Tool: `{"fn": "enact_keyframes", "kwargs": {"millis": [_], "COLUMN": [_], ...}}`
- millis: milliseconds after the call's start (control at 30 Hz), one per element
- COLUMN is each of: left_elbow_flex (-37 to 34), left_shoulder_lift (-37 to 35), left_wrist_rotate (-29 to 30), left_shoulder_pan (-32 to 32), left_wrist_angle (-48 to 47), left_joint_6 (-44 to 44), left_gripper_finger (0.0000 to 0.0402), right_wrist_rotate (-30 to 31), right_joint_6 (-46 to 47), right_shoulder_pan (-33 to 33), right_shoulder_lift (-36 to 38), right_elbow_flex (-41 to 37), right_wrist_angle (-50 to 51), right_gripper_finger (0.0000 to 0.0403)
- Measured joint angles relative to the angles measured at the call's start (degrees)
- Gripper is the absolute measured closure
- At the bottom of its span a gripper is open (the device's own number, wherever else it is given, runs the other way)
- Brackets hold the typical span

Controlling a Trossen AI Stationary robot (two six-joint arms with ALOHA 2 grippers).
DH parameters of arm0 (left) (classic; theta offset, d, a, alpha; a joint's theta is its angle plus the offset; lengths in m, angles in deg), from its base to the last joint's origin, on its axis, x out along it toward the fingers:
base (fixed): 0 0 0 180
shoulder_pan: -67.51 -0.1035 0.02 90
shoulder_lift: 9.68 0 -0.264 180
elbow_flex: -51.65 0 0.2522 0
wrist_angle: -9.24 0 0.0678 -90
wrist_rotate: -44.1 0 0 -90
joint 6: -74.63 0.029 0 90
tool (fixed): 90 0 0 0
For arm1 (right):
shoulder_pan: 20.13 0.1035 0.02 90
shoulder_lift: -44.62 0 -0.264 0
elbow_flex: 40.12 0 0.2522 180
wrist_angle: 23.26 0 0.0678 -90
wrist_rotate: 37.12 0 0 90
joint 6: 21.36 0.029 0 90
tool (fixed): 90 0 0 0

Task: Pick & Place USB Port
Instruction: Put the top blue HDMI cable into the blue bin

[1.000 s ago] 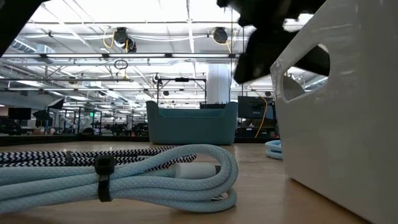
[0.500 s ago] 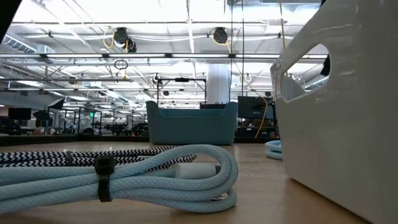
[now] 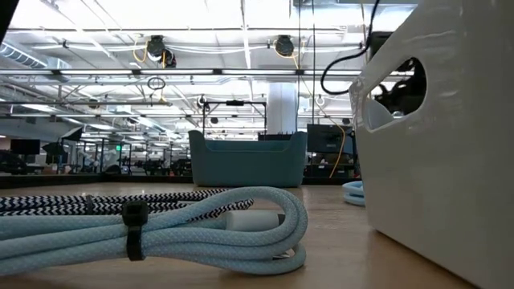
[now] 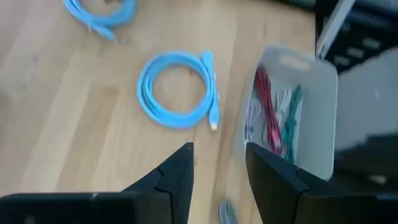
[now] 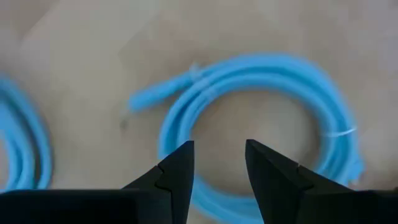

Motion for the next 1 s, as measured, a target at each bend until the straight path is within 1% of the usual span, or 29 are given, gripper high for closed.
{"fn": "enact_keyframes", "kwargs": {"millis": [67,167,233,267,333,400,533,700,800,933,1000], "left_elbow_flex": [-0.03,-0.01,-0.35,-0.71,-1.31,-1.85,-2.1,-2.05,-2.05,-2.05,-2.05], "left_shoulder_lift": [-0.38,-1.62,-3.05,-3.5,-4.57,-5.72,-6.54,-7.1,-6.88,-6.91,-6.88], "left_wrist_rotate": [-0.59,0.75,2.05,2.57,4.24,6.14,11.33,17.52,21.64,23.63,24.28], "left_shoulder_pan": [0.11,0.62,1.09,1.15,1.28,1.72,2.79,3.77,4.79,5.48,5.71], "left_wrist_angle": [-2.82,-6.75,-8.54,-8.75,-8.63,-10.04,-10.9,-10.73,-11.07,-11.16,-11.61], "left_joint_6": [0.96,3.21,4.38,4.61,4.8,4.8,4.55,3.14,2.85,2.78,2.42], "left_gripper_finger": [0.0254,0.0254,0.0254,0.0254,0.0254,0.0254,0.0254,0.0254,0.0254,0.0254,0.0254], "right_wrist_rotate": [0.47,1.48,1.6,1.38,-0.01,-0.2,-0.26,-3.16,-5.16,-5.88,-5.9], "right_joint_6": [3.9,16.96,28.61,32.79,37.2,40.05,46.11,45.42,46.65,50.51,52.58], "right_shoulder_pan": [-2.87,-6.41,-7.45,-7.47,-6.92,-6.54,-7.71,-9.36,-10.25,-10.84,-10.84], "right_shoulder_lift": [-1.41,-2.44,-2.14,-1.88,-1.3,-1.15,-1.49,-2.29,-3.33,-4.94,-5.65], "right_elbow_flex": [2.16,4.39,5.07,5.1,5.15,5.21,4.34,2.4,0.93,-0.82,-1.88], "right_wrist_angle": [1.66,3.54,2.5,1.41,-1.2,-2.9,-2.48,0.2,-0.16,-1.61,-4.96], "right_gripper_finger": [0.0264,0.0264,0.0266,0.0268,0.0271,0.0274,0.0276,0.0265,0.0254,0.0238,0.0231]}}
